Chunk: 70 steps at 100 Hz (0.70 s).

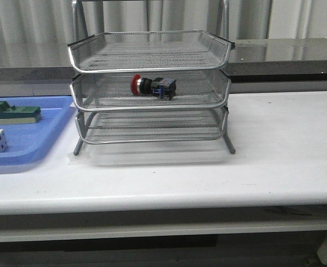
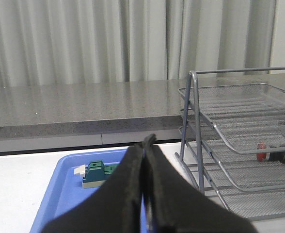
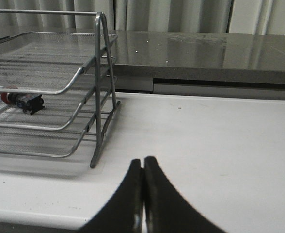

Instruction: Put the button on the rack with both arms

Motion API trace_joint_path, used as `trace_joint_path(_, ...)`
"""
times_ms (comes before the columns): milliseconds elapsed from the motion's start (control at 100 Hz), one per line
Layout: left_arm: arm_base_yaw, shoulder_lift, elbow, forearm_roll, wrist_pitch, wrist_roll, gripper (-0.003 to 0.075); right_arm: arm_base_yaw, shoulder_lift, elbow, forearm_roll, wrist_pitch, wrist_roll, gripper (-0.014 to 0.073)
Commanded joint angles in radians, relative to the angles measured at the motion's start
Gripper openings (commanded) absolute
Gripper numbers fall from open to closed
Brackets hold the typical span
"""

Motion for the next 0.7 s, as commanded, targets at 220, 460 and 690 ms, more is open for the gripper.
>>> trace_joint_path(220, 0.001, 0.009, -0.029, -0.008, -0.076, -0.013, -0.0021, -0.032, -0.17, 0.141, 0.026, -0.098, 0.004, -0.006)
trace_joint_path(460, 0.001, 0.009, -0.029, -0.008, -0.076, -0.013, -0.0021, -0.099, -0.167, 0.14, 0.039, -0.048, 0.003, -0.006)
trace_joint_path(690, 0.001, 0.009, -0.029, -0.008, -0.076, -0.013, -0.0021, -0.102, -0.167, 0.14, 0.039, -0.048, 0.003, -0.006)
